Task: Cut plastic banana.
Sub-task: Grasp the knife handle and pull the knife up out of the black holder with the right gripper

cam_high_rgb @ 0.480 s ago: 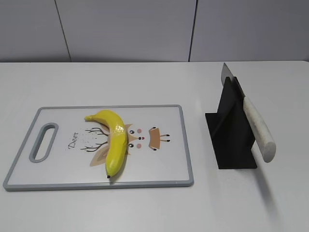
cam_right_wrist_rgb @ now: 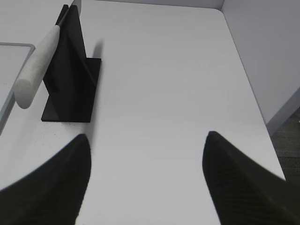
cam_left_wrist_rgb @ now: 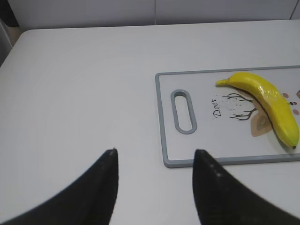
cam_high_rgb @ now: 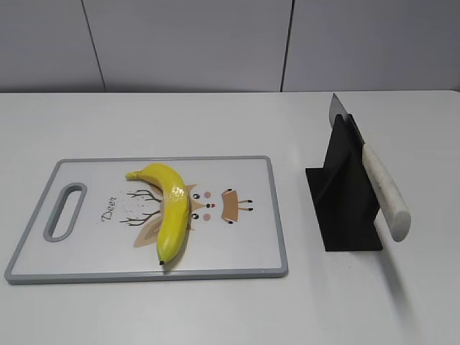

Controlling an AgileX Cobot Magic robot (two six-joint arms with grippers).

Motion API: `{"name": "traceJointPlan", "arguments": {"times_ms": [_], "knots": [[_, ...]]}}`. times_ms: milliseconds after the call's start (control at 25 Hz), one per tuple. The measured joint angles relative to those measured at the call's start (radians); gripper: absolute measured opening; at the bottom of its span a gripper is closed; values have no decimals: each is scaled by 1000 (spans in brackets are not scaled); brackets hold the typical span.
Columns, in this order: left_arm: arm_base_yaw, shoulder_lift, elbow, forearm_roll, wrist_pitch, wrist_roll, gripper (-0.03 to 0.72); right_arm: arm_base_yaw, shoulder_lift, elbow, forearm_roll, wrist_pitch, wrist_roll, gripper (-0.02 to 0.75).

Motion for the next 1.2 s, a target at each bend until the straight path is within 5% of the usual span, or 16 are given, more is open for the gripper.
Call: {"name": "traceJointPlan", "arguments": {"times_ms": [800,1200], "knots": [[0,0,0,0,0,0,490,6,1,0,41,-2,15,563],[0,0,0,0,0,0,490,43,353,-172,58,34,-1,563]]}}
